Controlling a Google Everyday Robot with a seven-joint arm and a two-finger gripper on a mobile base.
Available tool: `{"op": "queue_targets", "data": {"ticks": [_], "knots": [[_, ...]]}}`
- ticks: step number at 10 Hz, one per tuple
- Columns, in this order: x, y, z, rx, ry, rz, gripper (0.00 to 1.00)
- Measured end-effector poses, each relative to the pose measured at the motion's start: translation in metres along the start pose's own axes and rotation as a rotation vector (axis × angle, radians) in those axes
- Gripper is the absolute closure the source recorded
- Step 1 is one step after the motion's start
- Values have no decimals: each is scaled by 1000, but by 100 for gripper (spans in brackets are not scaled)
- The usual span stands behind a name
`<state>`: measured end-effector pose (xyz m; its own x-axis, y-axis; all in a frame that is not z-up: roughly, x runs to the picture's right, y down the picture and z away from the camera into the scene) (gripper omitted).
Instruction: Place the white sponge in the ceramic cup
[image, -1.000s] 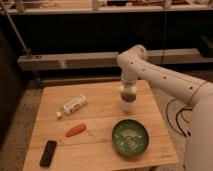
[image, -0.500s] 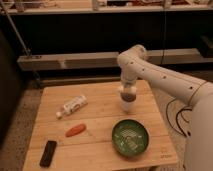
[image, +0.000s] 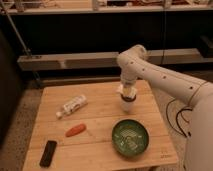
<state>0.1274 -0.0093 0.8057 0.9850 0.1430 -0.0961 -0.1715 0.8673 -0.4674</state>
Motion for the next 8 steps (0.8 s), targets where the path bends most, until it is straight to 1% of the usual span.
{"op": "queue_targets", "data": {"ticks": [1,2,6,8], "knots": [[-1,-1,-6,1,-3,-4,29],[-1,-1,-9,1,-5,-6,24],[-2,0,-10,-6,-18,-7,23],[-2,0,-10,-7,-15,-10,23]]}}
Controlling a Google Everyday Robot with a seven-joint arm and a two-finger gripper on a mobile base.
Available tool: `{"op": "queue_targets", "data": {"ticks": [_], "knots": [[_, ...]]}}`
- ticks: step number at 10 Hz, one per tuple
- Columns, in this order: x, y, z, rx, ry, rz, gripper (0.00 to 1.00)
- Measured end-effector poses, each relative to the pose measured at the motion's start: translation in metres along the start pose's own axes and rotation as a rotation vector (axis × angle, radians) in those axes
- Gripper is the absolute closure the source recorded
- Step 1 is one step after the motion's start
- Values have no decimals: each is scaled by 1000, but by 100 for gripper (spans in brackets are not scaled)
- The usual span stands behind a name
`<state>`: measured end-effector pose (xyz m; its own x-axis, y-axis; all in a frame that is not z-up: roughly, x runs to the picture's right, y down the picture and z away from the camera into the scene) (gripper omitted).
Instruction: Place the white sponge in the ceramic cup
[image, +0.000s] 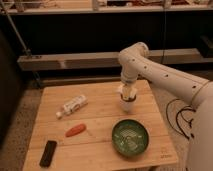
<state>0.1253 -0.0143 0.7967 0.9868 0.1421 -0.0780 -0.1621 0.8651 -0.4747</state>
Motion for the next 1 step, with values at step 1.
{"op": "queue_targets", "data": {"ticks": [1], "knots": [[-1,0,0,-1,-1,-3,23]]}}
